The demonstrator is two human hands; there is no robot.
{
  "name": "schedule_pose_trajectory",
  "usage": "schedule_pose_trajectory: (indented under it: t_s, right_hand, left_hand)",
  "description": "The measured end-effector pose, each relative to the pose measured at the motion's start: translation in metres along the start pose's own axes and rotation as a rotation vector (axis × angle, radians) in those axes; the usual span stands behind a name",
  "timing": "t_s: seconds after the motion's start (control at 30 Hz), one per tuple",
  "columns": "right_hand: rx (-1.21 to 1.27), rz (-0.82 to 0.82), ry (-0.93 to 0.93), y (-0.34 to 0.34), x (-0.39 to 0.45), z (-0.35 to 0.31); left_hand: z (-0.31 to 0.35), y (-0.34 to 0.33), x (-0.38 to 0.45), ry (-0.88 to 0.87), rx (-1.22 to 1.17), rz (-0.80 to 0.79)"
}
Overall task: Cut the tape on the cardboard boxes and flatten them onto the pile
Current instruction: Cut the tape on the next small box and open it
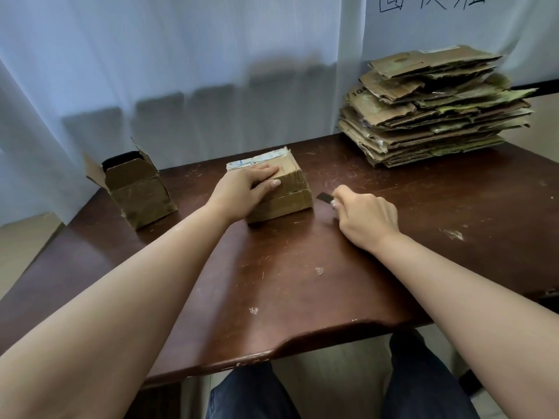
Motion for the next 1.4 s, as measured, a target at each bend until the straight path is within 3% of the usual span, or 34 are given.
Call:
schedule_pose_trajectory:
  t_s: [0.1, 0.2, 0.27, 0.37, 0.43, 0.5, 0.57, 0.73, 0.87, 1.0, 1.17, 1.4]
  right_hand:
    - [0.066, 0.051, -0.081, 0.003, -0.001, 0.007]
    - [0.082, 0.06, -0.104, 0.003, -0.001, 0.009]
    - [0.081, 0.065, -0.088, 0.002, -0.001, 0.009]
    - [0.068, 0.066, -0.069, 0.002, -0.002, 0.008]
    - [0.063, 0.064, -0.051, 0.003, -0.003, 0.005]
    - [0.071, 0.068, -0.033, 0.005, -0.004, 0.001]
    - [0.111, 0.079, -0.018, 0.007, -0.006, -0.001]
    - [0.181, 0.084, 0.046, 0.004, -0.005, -0.004]
    - [0.161, 0.075, 0.056, 0.001, -0.003, -0.004]
    - [0.173, 0.088, 0.075, 0.002, -0.003, -0.005]
    - [0.181, 0.113, 0.066, 0.003, -0.004, -0.004]
    - [0.27, 0.157, 0.029, 0.008, -0.005, 0.0]
  left_hand:
    - [0.012, -0.004, 0.005, 0.217, 0.189, 0.037]
    - [0.028, -0.003, 0.013, 0.318, -0.135, -0.019]
    - [0.033, 0.012, 0.014, 0.248, -0.272, -0.009]
    - [0.024, 0.028, 0.008, 0.079, -0.28, -0.076]
    - [0.012, 0.023, 0.003, 0.038, -0.171, -0.237]
    - [0.004, 0.013, 0.0, -0.042, 0.021, -0.282]
    - [0.003, 0.005, -0.001, -0.094, 0.12, -0.161]
    - [0.018, -0.009, 0.003, -0.033, 0.219, 0.095]
    - [0.02, -0.015, 0.012, -0.019, 0.189, 0.103]
    - [0.02, -0.016, 0.012, -0.059, -0.02, 0.085]
    - [0.027, -0.011, 0.01, 0.003, 0.252, 0.135]
    - [0.04, -0.011, 0.018, -0.037, 0.308, 0.181]
Point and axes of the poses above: each hand's wrist, its own x-axis towards the middle knuckle, its own y-axis out of the back of the hand, z = x × y, the point moved 6 cm from there along x, towards the middle knuckle, and after that the axes turned 4 degrees about y, right-handed, at the moved point
